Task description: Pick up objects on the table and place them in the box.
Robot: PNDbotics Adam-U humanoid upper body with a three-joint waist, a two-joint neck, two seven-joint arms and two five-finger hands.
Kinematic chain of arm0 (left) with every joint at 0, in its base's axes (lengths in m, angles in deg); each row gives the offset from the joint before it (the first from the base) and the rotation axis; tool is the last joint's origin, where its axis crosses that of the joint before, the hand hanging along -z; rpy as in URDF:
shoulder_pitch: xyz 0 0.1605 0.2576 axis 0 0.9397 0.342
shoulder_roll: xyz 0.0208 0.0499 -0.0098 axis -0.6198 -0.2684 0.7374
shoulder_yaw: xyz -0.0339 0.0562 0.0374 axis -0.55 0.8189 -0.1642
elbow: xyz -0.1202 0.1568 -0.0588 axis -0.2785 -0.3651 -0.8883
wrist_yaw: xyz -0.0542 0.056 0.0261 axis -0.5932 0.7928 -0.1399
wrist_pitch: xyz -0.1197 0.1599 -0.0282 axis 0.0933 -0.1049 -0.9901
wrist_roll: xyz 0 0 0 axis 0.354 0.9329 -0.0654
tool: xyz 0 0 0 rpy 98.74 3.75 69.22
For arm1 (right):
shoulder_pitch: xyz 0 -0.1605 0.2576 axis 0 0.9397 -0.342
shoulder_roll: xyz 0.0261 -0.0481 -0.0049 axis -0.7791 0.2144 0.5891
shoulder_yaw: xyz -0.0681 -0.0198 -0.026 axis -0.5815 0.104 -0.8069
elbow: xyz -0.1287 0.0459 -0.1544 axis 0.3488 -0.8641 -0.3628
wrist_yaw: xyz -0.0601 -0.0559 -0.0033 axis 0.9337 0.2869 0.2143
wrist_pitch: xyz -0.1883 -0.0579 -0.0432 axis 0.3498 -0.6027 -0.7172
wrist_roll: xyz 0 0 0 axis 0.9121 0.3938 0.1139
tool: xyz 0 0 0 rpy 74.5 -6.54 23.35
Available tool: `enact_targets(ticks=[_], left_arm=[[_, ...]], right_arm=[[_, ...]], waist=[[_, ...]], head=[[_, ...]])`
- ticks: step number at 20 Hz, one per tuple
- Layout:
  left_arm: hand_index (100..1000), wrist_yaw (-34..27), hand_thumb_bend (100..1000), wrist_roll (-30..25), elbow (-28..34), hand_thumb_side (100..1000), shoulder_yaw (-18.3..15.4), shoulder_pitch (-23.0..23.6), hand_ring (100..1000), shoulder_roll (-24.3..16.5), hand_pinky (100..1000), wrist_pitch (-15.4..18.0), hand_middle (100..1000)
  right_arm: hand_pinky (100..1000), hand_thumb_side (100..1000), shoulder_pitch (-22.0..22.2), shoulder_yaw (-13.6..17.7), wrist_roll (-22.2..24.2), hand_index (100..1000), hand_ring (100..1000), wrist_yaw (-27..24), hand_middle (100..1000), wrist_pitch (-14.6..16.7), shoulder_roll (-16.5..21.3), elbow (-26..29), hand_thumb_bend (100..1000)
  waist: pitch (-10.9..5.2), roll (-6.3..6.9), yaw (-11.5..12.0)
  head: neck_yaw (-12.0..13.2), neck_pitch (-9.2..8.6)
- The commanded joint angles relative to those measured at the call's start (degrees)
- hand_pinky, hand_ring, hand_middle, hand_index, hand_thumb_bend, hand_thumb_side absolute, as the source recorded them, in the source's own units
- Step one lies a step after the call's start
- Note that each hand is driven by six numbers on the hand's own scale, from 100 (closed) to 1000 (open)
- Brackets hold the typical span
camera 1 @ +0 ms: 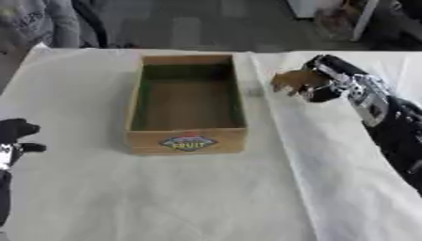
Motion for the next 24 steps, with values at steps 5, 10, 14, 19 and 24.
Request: enact_targets(ticks=[5,10,14,19,24], left_arm=[[667,0.40,343,0.03,1.03,565,-0.36,-0.43,707,-0.88,557,0.15,575],[667,0.26,344,-0.67,0.99,563,0.30,-0.48,707,-0.74,558,0.10,575],[667,0.02,345,-1.18,1.06,562,0.72,-0.75,707,-0.36,557,0.01,575],[667,-0.35,347,-1.67,1.26,561,1.16,-1.25,708,0.27,557,-0.12,575],[667,-0.57,349,-1.91,1.36,562,1.33,-1.55,708,0.70,557,-0.19,575]], right_arm=[[444,100,-4.12,-1.20,4.00,552,352,-6.25,396,0.06,3.60,10.71,100],[456,100,-7.41,-2.91,6.83,567,367,-6.65,411,0.62,0.64,12.05,100],[456,100,-9.40,-3.68,8.85,572,370,-4.89,413,0.34,-2.99,9.64,100],[461,100,-10.08,-4.70,10.58,581,379,-2.18,422,0.81,-7.76,6.47,100],[471,136,-9.62,-5.19,11.40,601,396,0.76,438,1.26,-11.27,3.85,100]], waist=[[-2.27,-0.59,-0.13],[-3.06,-0.70,1.20],[-3.18,-0.45,3.07],[-2.76,0.06,5.40],[-2.33,0.25,6.30]], head=[[0.50,-0.54],[-0.26,-0.39],[-1.08,-0.47],[-2.00,-0.67],[-2.53,-0.75]])
